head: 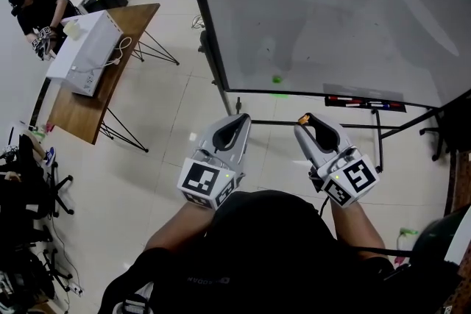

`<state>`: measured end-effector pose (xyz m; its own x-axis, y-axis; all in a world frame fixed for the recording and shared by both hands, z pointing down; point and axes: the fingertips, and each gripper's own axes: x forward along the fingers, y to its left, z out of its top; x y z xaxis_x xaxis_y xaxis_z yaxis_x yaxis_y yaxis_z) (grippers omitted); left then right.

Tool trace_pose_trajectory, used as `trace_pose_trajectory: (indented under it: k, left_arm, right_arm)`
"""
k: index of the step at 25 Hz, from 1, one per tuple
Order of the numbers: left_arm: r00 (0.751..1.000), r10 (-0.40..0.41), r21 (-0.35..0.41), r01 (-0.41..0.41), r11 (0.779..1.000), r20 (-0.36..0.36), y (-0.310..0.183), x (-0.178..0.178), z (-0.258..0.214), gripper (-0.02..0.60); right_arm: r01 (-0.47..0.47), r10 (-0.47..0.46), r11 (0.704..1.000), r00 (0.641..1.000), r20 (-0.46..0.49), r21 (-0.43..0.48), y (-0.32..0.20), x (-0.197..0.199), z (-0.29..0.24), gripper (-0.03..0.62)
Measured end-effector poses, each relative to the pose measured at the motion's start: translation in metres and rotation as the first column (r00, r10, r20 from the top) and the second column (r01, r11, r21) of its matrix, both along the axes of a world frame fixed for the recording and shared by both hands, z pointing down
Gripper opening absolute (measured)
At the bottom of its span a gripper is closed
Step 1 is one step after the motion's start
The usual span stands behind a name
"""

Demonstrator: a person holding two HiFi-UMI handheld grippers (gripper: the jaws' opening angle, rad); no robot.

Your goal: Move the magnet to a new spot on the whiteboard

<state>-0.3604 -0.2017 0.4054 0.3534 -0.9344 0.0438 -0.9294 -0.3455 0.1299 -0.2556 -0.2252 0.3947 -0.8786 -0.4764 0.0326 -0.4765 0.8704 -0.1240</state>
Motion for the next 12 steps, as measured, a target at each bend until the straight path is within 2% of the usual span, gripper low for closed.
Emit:
trace_pose_trajectory:
  k: [12]
  left_arm:
    - [1.0, 0.018, -0.005, -0.018, 1.0, 0.012, -0.001, -0.011, 0.004, 0.015]
  right_arm:
    - [-0.03, 0.03, 1.0, 1.0, -0.01, -0.001, 0.0, -0.01, 0.006, 0.112]
